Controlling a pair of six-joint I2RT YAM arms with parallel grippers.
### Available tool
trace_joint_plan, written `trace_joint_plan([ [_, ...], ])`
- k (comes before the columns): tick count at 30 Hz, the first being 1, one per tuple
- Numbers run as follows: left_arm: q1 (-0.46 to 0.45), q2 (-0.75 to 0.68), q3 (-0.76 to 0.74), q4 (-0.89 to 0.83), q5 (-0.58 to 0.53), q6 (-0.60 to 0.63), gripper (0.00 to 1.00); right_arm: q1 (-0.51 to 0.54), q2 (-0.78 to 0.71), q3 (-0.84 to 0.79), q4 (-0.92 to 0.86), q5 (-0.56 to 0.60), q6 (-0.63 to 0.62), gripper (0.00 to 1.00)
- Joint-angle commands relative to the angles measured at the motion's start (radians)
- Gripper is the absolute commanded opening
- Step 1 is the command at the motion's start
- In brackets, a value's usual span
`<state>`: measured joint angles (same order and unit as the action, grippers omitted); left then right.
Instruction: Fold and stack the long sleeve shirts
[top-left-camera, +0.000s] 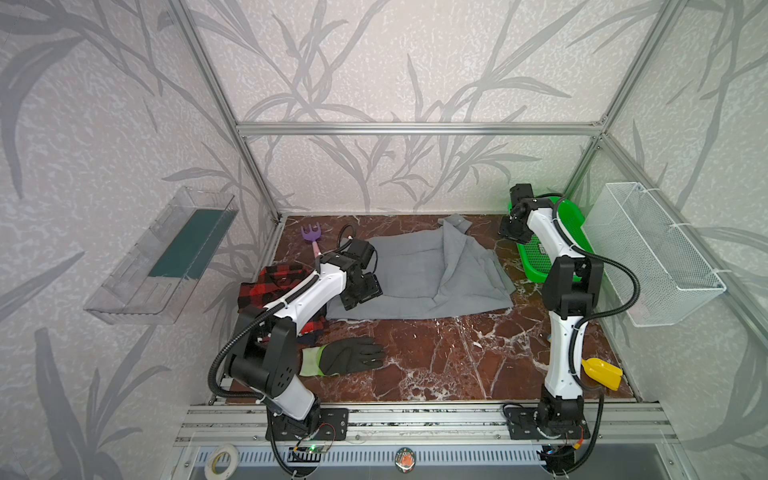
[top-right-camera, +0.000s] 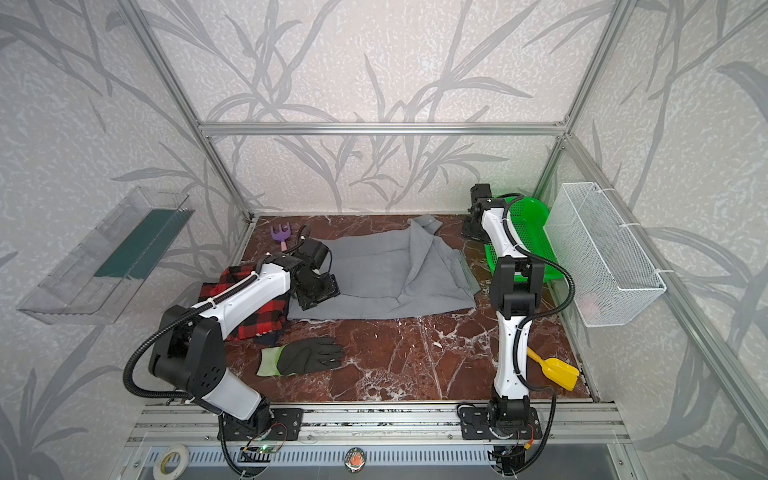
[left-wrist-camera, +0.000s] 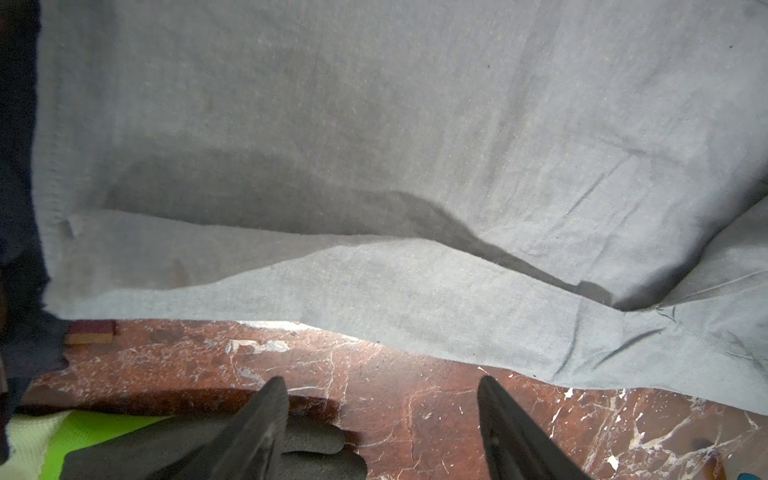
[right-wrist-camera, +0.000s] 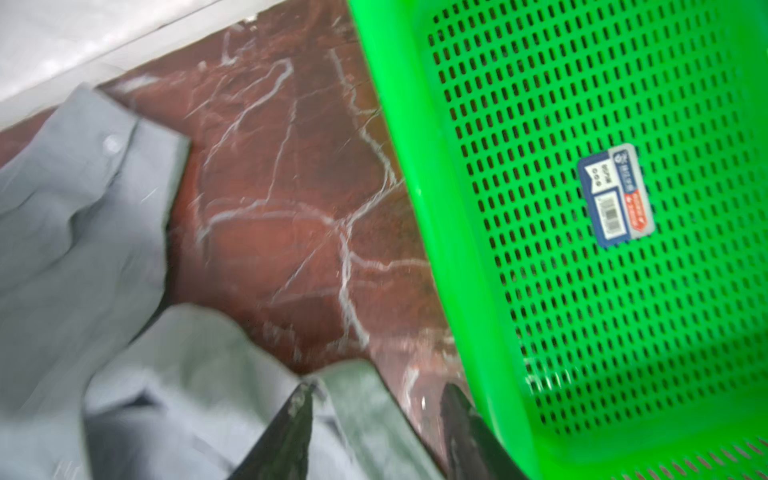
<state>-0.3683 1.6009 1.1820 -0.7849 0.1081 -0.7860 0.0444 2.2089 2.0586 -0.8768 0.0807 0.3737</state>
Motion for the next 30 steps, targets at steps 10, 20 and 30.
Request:
trace_joint_plan([
  [10, -0.007, 0.036, -0.031, 0.011, 0.015, 0.052, 0.74, 0.151, -0.391, -0.619, 0.231, -0.130, 0.043, 0.56],
  [20, -0.006, 0.056, -0.019, 0.009, 0.026, 0.068, 0.74, 0.160, -0.319, -0.783, 0.283, -0.117, 0.121, 0.46],
  [30, -0.006, 0.072, 0.015, 0.004, 0.054, 0.080, 0.74, 0.103, -0.472, -1.051, 0.329, -0.020, 0.223, 0.47],
])
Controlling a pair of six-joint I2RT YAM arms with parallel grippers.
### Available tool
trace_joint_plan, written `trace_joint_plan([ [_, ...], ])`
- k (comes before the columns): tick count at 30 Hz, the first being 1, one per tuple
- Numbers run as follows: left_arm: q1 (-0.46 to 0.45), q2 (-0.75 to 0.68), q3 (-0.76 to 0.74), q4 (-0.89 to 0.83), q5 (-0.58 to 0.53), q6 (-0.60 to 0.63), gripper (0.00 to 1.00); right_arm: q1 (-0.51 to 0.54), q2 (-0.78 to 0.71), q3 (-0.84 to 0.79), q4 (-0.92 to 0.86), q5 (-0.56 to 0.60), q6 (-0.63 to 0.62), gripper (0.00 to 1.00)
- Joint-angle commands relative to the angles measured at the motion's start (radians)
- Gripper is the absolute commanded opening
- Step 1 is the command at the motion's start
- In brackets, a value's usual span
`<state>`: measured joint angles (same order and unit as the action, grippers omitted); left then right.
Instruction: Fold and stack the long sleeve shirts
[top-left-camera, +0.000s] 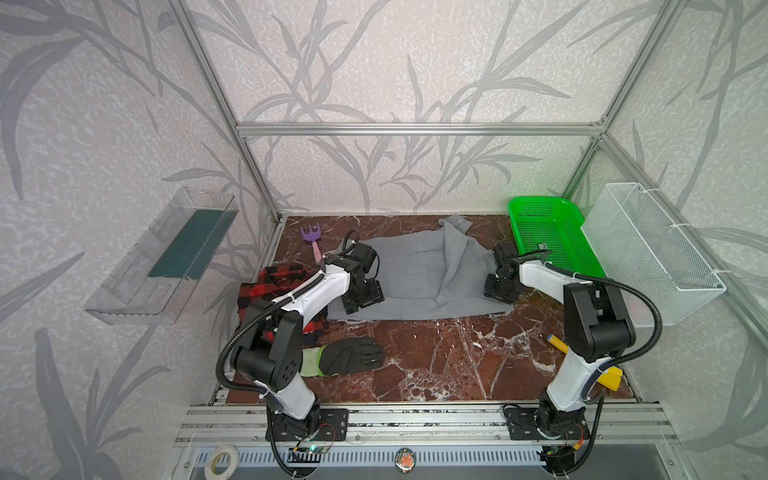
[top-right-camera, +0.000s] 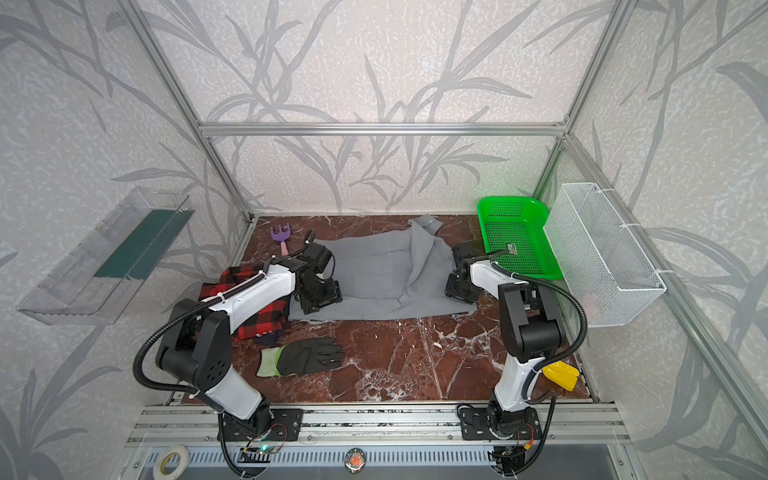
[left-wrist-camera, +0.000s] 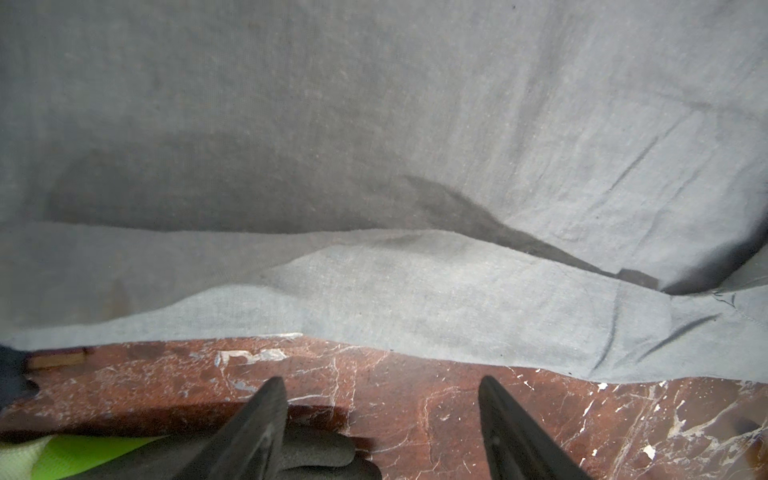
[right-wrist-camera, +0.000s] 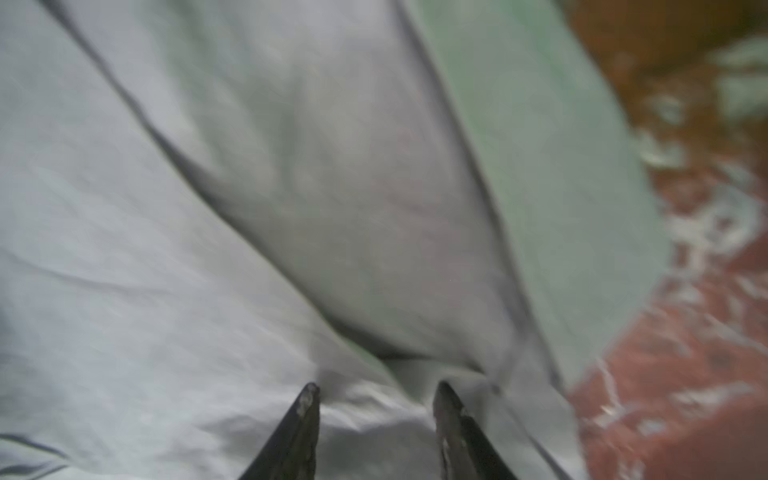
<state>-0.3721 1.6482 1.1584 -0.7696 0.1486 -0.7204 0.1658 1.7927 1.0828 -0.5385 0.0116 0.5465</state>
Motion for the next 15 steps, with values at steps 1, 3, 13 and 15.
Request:
trace_joint_plan([
  [1, -0.001, 0.027, 0.044, -0.011, 0.017, 0.016, 0.74, -0.032, -0.077, -0.107, -0.001, 0.032, 0.057, 0.47],
  [3, -0.002, 0.031, 0.050, -0.009, 0.025, 0.016, 0.74, -0.045, -0.135, -0.163, 0.011, 0.031, 0.052, 0.47],
  [13, -0.004, 0.030, 0.067, -0.003, 0.076, 0.027, 0.75, -0.068, -0.348, -0.306, -0.031, 0.082, -0.008, 0.48],
  [15, -0.004, 0.021, 0.079, -0.008, 0.074, 0.042, 0.78, -0.068, -0.408, -0.297, -0.026, 0.033, -0.019, 0.50],
])
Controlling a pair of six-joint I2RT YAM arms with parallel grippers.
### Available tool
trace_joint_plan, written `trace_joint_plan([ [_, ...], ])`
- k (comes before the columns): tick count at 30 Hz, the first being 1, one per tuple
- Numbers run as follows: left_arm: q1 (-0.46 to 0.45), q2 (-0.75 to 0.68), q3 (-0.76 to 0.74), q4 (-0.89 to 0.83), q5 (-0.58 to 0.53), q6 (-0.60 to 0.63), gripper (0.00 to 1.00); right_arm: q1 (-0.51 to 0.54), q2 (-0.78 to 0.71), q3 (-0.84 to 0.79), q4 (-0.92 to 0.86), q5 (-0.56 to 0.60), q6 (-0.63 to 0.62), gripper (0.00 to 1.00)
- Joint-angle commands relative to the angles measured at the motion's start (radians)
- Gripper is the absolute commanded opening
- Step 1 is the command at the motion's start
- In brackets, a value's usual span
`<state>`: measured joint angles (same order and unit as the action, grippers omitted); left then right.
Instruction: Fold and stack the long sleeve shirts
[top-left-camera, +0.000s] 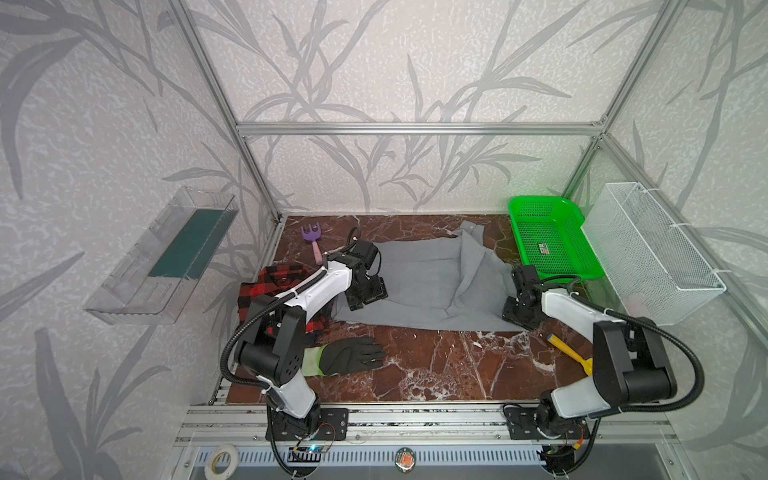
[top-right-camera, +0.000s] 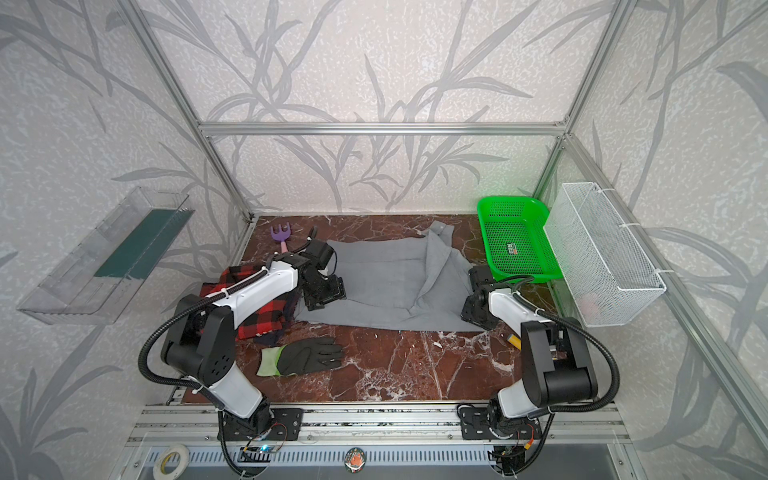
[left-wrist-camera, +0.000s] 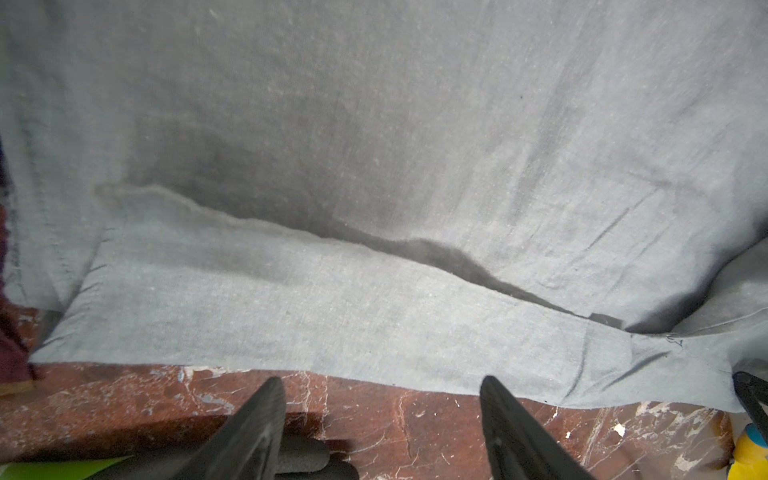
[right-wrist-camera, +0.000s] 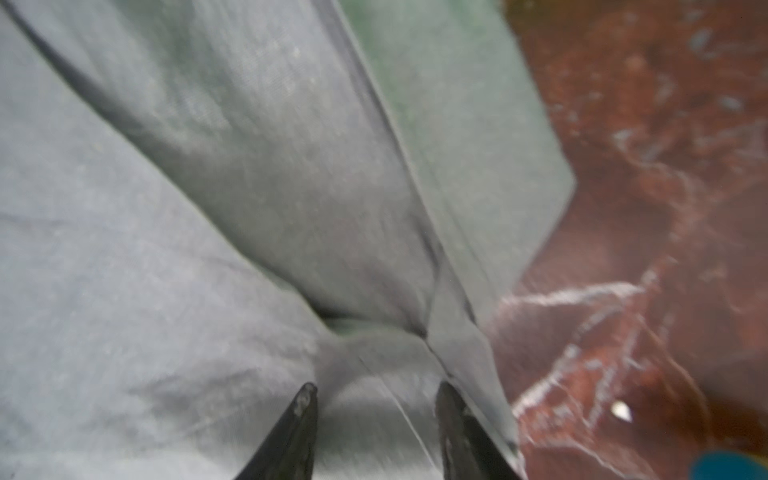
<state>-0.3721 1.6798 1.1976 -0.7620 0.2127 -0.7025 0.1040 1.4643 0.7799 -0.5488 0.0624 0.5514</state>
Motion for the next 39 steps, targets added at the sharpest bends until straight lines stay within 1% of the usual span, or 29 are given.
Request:
trace_joint_plan([
  [1, -0.004, -0.011, 0.049, -0.024, 0.007, 0.034, 0.82, -0.006, -0.113, 0.015, 0.011, -0.071, -0.035, 0.53],
  [2, -0.004, -0.010, 0.064, -0.033, 0.005, 0.044, 0.83, -0.002, -0.137, 0.027, 0.034, -0.106, -0.035, 0.57],
  [4, -0.004, -0.001, 0.100, -0.054, 0.001, 0.067, 0.85, 0.015, -0.159, 0.087, 0.077, -0.148, -0.024, 0.68],
  [6, -0.004, 0.002, 0.121, -0.059, -0.001, 0.088, 0.94, 0.028, -0.117, 0.171, 0.102, -0.207, -0.030, 0.73],
  [8, -0.004, 0.003, 0.141, -0.069, 0.005, 0.112, 0.99, 0.028, -0.047, 0.253, 0.112, -0.276, -0.022, 0.74],
  [9, -0.004, 0.003, 0.150, -0.071, 0.013, 0.125, 0.99, 0.028, -0.013, 0.293, 0.107, -0.284, -0.014, 0.74],
  [10, -0.004, 0.003, 0.155, -0.074, 0.014, 0.138, 0.99, 0.028, 0.018, 0.326, 0.105, -0.278, -0.012, 0.74],
  [15, -0.001, -0.039, 0.129, -0.049, -0.016, 0.173, 0.99, 0.022, 0.153, 0.373, 0.258, -0.253, 0.053, 0.74],
  [17, 0.000, -0.057, 0.105, -0.028, -0.019, 0.179, 0.99, 0.016, 0.197, 0.385, 0.299, -0.274, 0.077, 0.72],
  [19, 0.000, -0.071, 0.082, -0.010, -0.022, 0.181, 0.99, 0.016, 0.251, 0.401, 0.331, -0.272, 0.080, 0.71],
  [20, 0.001, -0.076, 0.070, 0.000, -0.020, 0.180, 0.99, 0.013, 0.282, 0.404, 0.347, -0.276, 0.113, 0.70],
  [22, 0.002, -0.082, 0.053, 0.013, -0.015, 0.178, 0.99, 0.007, 0.329, 0.408, 0.388, -0.292, 0.138, 0.69],
  [24, 0.003, -0.083, 0.044, 0.018, -0.012, 0.179, 0.99, 0.003, 0.362, 0.418, 0.421, -0.321, 0.157, 0.66],
  [27, 0.002, -0.083, 0.033, 0.021, -0.011, 0.178, 0.99, 0.004, 0.400, 0.418, 0.494, -0.326, 0.168, 0.61],
  [29, 0.003, -0.081, 0.032, 0.022, -0.009, 0.175, 0.99, 0.003, 0.428, 0.427, 0.523, -0.331, 0.169, 0.56],
  [31, 0.003, -0.083, 0.030, 0.025, -0.006, 0.176, 0.99, 0.004, 0.454, 0.433, 0.556, -0.358, 0.170, 0.48],
  [33, 0.004, -0.086, 0.027, 0.028, -0.007, 0.173, 0.99, 0.003, 0.469, 0.431, 0.596, -0.379, 0.190, 0.43],
  [34, 0.004, -0.086, 0.026, 0.029, -0.007, 0.172, 0.99, 0.005, 0.472, 0.425, 0.621, -0.392, 0.197, 0.38],
  [35, 0.004, -0.086, 0.026, 0.031, -0.006, 0.172, 0.99, 0.008, 0.472, 0.423, 0.633, -0.394, 0.202, 0.35],
  [39, 0.004, -0.089, 0.023, 0.035, -0.002, 0.168, 0.99, 0.033, 0.449, 0.427, 0.653, -0.392, 0.196, 0.33],
])
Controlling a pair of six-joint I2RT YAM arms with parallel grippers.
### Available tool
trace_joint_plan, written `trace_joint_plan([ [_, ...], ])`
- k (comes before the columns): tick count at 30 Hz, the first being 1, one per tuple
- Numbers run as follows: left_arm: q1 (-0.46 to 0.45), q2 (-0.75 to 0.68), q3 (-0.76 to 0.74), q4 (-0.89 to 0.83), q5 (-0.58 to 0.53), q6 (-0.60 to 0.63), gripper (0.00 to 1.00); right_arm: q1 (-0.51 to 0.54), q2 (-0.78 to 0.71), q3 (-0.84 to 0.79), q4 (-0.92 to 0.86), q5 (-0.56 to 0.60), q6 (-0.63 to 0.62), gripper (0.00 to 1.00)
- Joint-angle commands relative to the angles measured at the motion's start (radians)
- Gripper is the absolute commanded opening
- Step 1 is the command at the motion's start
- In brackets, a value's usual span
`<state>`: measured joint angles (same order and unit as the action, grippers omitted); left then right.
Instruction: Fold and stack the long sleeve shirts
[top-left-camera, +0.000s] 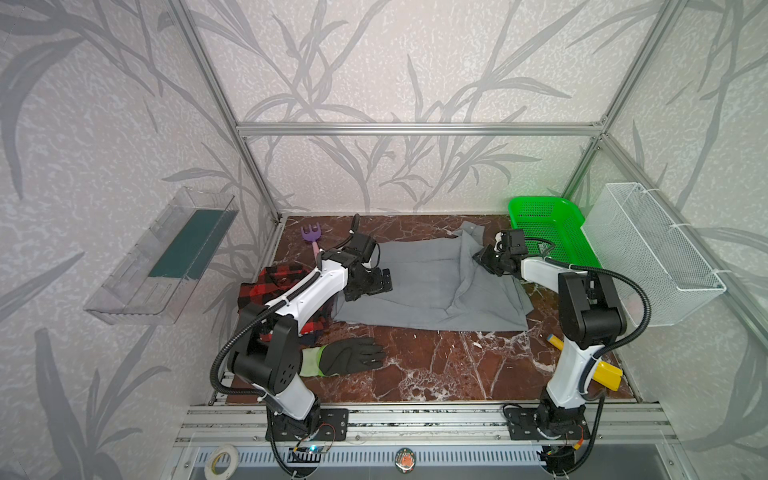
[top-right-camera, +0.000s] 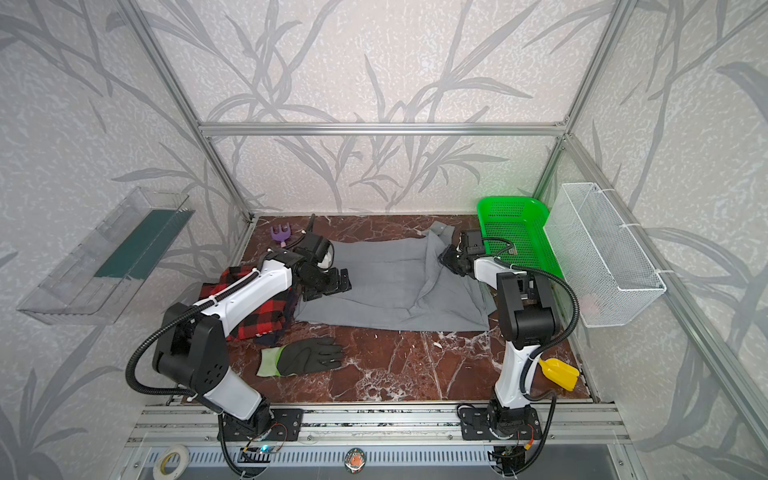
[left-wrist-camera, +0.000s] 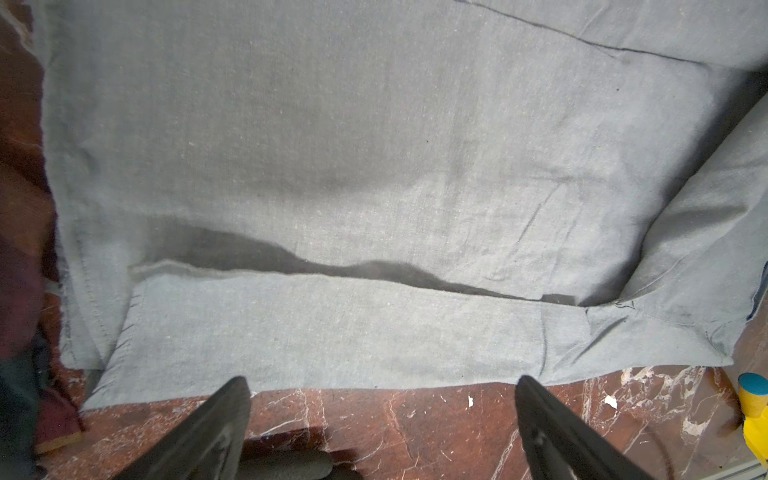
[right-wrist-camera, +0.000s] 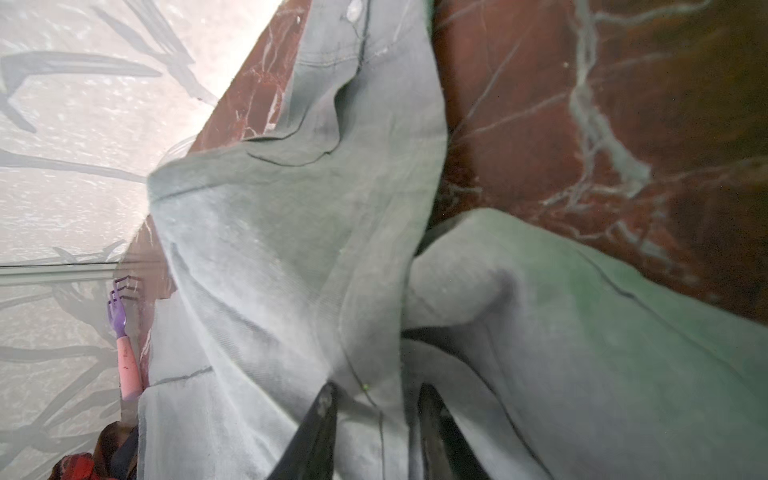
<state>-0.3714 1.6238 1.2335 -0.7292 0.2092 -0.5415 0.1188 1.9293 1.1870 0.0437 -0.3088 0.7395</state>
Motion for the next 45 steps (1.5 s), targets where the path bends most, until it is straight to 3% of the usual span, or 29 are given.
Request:
trace_joint_plan([
  [1, 0.003, -0.035, -0.014, 0.004, 0.004, 0.005, 0.99, 0.031, -0.026, 0.023, 0.062, -0.015, -0.002, 0.30],
  [4, 0.003, -0.036, -0.014, 0.006, 0.003, 0.004, 0.99, 0.068, -0.044, 0.035, 0.065, -0.012, -0.020, 0.23],
  [14, 0.005, -0.045, -0.019, 0.011, 0.010, 0.000, 0.99, 0.220, -0.136, 0.070, 0.010, 0.055, -0.094, 0.17],
  [19, 0.005, -0.052, -0.023, 0.013, 0.008, 0.000, 0.99, 0.334, -0.098, 0.155, -0.125, 0.120, -0.209, 0.34],
  [24, 0.005, -0.048, -0.023, 0.007, 0.014, 0.000, 0.99, 0.354, -0.051, 0.197, -0.220, 0.176, -0.242, 0.54],
  [31, 0.005, -0.047, -0.024, 0.007, 0.023, -0.002, 0.99, 0.318, -0.074, 0.255, -0.370, 0.325, -0.304, 0.64],
  [40, 0.005, -0.044, -0.023, 0.008, 0.029, -0.003, 0.99, 0.141, -0.080, 0.168, -0.196, 0.026, -0.109, 0.62],
  [45, 0.005, -0.042, -0.023, 0.013, 0.029, -0.006, 0.99, 0.127, -0.063, 0.148, -0.092, -0.036, 0.018, 0.58],
])
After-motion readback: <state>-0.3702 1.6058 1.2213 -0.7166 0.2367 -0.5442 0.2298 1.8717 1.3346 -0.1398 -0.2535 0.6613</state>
